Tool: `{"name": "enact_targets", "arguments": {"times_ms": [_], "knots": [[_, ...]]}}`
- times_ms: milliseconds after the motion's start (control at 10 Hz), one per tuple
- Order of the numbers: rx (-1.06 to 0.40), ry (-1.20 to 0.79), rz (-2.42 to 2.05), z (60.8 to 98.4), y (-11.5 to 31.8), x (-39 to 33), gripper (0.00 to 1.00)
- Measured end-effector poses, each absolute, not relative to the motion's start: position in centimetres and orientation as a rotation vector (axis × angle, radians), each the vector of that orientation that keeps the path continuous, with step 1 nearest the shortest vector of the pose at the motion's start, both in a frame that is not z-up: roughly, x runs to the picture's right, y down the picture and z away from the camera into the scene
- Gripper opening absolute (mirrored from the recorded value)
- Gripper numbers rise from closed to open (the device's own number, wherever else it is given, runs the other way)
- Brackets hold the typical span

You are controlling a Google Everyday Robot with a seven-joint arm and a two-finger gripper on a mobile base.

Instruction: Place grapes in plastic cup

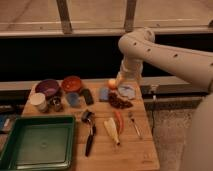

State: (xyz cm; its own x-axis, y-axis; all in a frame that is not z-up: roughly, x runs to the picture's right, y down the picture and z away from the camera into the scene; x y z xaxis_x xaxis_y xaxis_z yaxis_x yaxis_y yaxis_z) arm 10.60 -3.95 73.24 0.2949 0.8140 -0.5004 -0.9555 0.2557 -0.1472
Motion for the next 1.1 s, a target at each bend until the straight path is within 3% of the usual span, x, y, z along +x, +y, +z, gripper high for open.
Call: {"name": "enact_targets", "arguments": {"times_ms": [300, 600, 1100], "knots": [[-0.503, 0.364, 0.952, 76.3, -5.5, 8.6, 0.65], [-0.506, 0.375, 0.864, 77.2, -6.0, 8.1, 0.65], [-0.506, 0.399, 0.837, 81.5, -3.5, 6.0, 0.65]]}}
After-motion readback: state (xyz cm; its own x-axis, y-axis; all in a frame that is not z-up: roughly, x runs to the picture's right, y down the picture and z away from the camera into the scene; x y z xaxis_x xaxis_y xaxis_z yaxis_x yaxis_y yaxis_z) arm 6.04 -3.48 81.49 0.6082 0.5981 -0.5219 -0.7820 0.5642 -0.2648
